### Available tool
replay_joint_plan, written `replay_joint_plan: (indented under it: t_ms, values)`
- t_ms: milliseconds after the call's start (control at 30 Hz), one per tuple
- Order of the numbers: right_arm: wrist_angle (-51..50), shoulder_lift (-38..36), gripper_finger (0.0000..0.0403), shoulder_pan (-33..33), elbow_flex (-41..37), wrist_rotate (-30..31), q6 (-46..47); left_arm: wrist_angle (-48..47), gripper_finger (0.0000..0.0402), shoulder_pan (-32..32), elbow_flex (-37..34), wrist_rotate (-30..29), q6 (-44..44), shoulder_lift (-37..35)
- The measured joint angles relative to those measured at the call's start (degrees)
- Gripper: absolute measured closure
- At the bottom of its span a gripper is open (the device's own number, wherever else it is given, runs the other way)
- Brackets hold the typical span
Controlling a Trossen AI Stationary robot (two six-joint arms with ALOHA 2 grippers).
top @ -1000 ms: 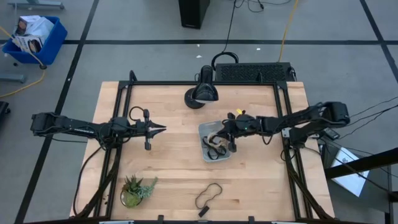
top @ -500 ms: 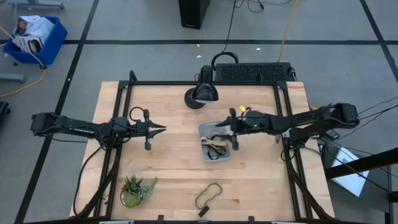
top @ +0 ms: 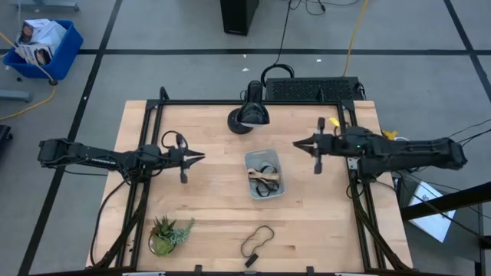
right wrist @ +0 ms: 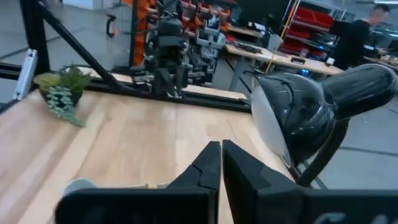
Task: Pick and place rubber bands into bin
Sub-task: Put the black rubber band into the gray bin
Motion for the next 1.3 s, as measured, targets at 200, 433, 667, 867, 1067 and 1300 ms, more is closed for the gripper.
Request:
replay_joint_plan:
  t_ms: [200,433,667,867,1067,1300]
  values:
    - [-0.2,-9.5,0.0402,1.6,-6.1,-1.6,1.5,-1.0,0.0355,0.0,0.0,-1.9,-1.5,0.0]
    - [5.1,-20.2,0.0402,0.3,-14.6,-5.6,2.1,-2.8,0.0355,0.0,0.0,-1.4,1.4,0.0]
    - [0.7,-26.0,0.0402,-1.2,-17.3,-9.4,7.0,-2.9,0.0355,0.0,0.0,-1.3,1.0,0.0]
    - [10.2,-27.1,0.0403,-0.3,-25.9,-8.9,9.5,-2.9,0.0355,0.0,0.0,-1.3,-4.2,0.0]
    - [21.9,-27.1,0.0403,-0.5,-31.7,-8.7,8.0,-3.0,0.0355,0.0,0.0,-1.3,-5.0,0.0]
    - [21.3,-27.0,0.0403,-0.5,-32.2,-8.9,5.1,-4.7,0.0361,-0.5,1.7,-0.3,-12.5,0.0]
